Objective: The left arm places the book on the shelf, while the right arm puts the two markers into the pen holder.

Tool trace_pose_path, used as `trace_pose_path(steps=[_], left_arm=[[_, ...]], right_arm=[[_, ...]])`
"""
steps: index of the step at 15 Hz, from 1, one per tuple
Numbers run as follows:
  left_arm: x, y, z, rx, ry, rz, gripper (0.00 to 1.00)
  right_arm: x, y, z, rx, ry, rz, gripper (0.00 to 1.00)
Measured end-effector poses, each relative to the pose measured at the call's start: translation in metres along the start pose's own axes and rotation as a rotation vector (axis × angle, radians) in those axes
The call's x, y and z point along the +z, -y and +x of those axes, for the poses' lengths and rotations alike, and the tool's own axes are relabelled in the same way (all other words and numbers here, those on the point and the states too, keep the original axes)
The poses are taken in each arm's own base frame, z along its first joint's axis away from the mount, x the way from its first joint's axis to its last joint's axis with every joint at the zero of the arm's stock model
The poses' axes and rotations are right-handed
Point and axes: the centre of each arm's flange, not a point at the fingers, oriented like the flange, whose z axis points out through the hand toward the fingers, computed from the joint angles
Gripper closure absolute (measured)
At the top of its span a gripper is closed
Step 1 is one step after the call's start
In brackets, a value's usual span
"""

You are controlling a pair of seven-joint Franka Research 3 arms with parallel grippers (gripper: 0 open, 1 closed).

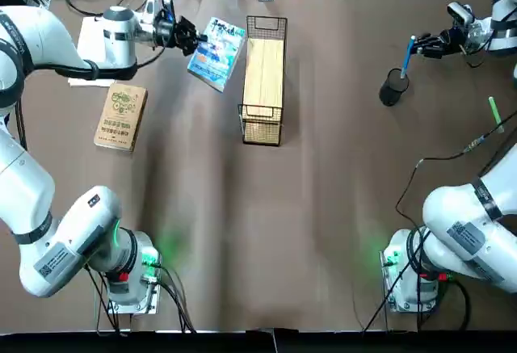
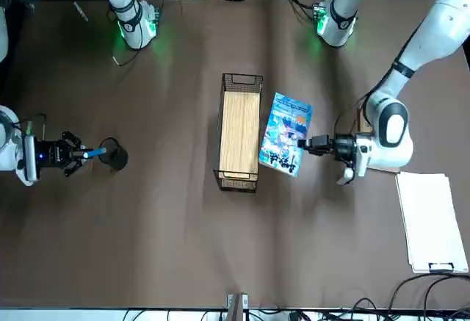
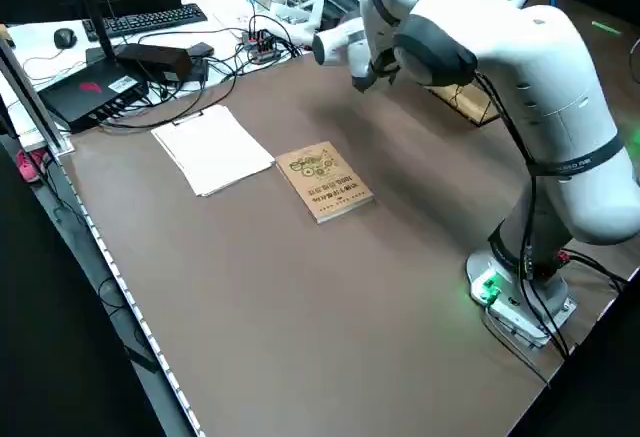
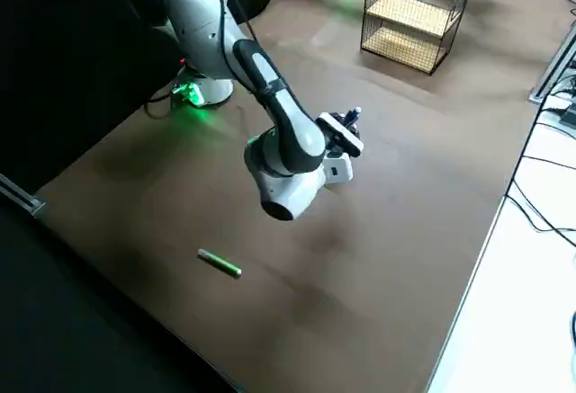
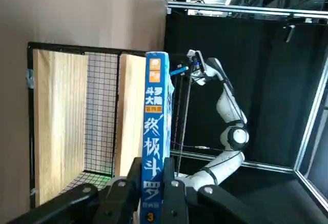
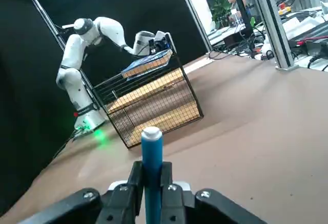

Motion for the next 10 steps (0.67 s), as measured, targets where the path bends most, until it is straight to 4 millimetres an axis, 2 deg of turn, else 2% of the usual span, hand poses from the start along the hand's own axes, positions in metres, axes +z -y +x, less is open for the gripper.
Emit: trace_pose_path(steps=[3, 4, 7, 9, 10], left_arm=[[0.020, 0.012, -0.016, -0.019, -0.016, 0.028, 0.80], [0.023, 0.014, -0.019, -0.021, -0.021, 0.024, 0.80], [0.025, 0.018, -0.021, -0.017, -0.052, 0.001, 0.80], [0.028, 0.014, -0.018, -0.002, -0.110, -0.011, 0.80], [0.034, 0.011, -0.018, 0.007, -0.132, -0.017, 0.80]], right_arm=[[0.004, -0.005, -0.004, -0.002, 0.019, -0.029, 0.81], [0.005, -0.006, -0.006, 0.000, 0.020, -0.033, 0.75], [0.007, -0.005, -0.009, 0.002, 0.019, -0.032, 0.47], [0.007, -0.005, -0.010, 0.003, 0.018, -0.032, 0.44], [0.007, -0.005, -0.010, 0.004, 0.018, -0.033, 0.37]])
